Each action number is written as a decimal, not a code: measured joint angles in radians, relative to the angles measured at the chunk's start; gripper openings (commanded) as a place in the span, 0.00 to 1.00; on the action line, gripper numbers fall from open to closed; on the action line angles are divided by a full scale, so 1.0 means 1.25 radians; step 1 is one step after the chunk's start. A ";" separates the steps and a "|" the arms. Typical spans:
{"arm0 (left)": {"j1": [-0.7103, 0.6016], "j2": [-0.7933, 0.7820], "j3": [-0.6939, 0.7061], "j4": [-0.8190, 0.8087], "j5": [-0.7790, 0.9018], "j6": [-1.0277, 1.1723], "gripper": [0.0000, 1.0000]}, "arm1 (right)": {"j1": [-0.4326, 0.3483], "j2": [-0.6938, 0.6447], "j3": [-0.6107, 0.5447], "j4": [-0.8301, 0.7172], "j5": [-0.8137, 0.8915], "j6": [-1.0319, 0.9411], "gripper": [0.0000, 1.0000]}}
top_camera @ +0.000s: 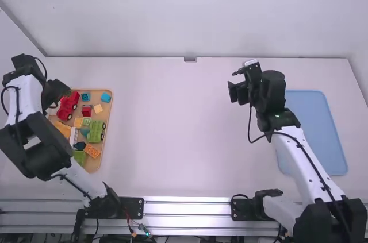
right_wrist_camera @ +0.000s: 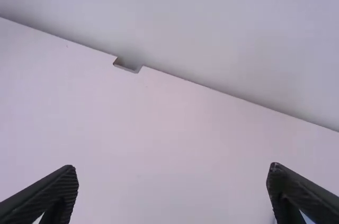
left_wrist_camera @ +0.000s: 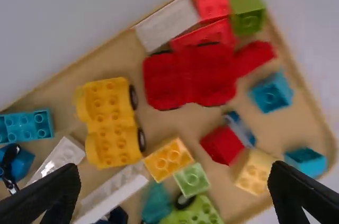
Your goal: Assemble lego blocks to make yellow taxi
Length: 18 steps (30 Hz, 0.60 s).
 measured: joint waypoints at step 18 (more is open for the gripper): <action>0.075 0.085 -0.129 0.079 0.043 -0.018 0.99 | 0.016 0.044 0.030 -0.010 -0.008 -0.013 0.99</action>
